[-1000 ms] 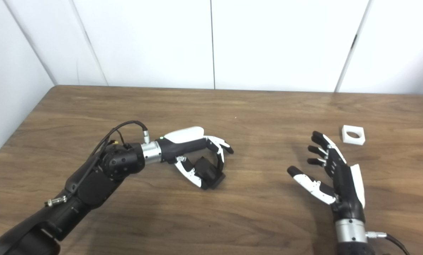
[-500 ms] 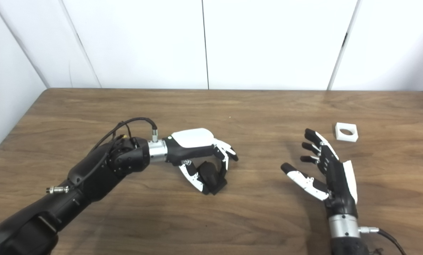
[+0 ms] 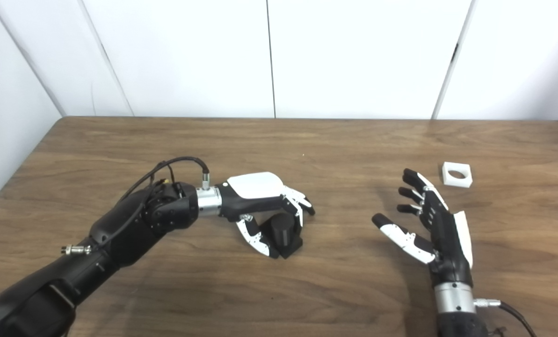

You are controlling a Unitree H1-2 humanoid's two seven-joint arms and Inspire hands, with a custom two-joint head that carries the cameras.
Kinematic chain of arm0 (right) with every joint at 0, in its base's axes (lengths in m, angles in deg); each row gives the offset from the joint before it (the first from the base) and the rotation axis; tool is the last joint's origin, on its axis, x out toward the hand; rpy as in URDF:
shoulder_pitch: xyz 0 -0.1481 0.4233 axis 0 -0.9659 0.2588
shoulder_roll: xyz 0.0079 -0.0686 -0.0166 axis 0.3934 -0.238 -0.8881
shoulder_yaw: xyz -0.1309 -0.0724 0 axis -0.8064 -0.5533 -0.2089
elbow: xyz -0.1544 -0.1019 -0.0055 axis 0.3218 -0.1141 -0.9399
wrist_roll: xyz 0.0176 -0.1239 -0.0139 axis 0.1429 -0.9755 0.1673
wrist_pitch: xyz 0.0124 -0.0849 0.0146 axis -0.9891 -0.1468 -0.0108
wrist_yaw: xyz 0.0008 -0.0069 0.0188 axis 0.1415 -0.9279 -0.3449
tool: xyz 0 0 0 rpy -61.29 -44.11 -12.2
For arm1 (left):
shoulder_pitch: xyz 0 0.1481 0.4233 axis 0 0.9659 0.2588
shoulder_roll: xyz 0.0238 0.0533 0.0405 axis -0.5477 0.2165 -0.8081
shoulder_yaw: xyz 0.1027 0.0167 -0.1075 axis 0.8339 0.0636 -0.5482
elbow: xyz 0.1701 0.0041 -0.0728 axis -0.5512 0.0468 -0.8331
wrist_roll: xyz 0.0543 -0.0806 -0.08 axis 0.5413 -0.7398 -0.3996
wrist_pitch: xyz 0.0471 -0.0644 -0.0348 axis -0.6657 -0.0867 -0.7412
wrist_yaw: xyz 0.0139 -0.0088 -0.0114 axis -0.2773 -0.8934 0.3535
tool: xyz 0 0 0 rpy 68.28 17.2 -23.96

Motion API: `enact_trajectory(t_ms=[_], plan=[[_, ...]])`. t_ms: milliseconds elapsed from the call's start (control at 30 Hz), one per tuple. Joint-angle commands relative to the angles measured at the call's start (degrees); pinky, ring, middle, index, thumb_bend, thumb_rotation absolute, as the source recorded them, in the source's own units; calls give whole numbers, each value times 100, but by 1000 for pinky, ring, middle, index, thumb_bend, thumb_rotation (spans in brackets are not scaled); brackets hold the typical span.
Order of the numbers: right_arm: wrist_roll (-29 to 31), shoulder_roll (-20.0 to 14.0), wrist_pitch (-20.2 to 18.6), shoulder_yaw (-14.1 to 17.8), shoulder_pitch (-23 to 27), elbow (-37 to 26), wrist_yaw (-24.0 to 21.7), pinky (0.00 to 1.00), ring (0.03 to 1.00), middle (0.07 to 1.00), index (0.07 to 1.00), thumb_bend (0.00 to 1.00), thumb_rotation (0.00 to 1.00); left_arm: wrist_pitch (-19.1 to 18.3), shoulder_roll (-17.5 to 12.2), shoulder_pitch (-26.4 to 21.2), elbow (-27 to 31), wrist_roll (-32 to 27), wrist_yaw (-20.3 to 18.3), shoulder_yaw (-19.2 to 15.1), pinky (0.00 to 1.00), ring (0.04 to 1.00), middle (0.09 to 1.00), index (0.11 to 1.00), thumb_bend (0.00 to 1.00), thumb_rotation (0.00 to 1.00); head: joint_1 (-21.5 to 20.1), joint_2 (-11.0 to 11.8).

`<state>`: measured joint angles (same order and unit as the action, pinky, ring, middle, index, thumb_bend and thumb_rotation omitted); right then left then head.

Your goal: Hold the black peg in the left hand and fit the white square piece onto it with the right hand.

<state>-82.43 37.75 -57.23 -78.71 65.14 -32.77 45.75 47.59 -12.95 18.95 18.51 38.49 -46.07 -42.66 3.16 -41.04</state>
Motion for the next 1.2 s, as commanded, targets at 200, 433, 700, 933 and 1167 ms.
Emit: enact_trajectory(t_ms=[200,433,700,933,1167], plan=[[21,-82,3,49,206,-367,-34,681,811,859,852,728,381,-165,23,387,-310,510,-406,368,829,914,884,649,907,137,18,-17],[67,-217,-4,159,299,-461,-36,742,822,859,853,708,348,-245,49,428,-454,305,-427,250,811,921,886,622,894,120,0,-29],[97,-364,-183,338,370,-703,-63,697,815,861,851,709,349,-205,92,443,-696,218,-331,166,785,915,880,581,872,129,-10,-37],[82,-380,-254,374,382,-792,-57,687,801,856,847,699,342,-247,96,421,-730,267,-297,202,786,917,882,583,869,138,-17,-38],[260,-538,-399,545,490,-922,-108,727,816,874,851,695,332,-194,103,428,-764,303,-259,229,803,915,878,579,879,142,-41,-68]])
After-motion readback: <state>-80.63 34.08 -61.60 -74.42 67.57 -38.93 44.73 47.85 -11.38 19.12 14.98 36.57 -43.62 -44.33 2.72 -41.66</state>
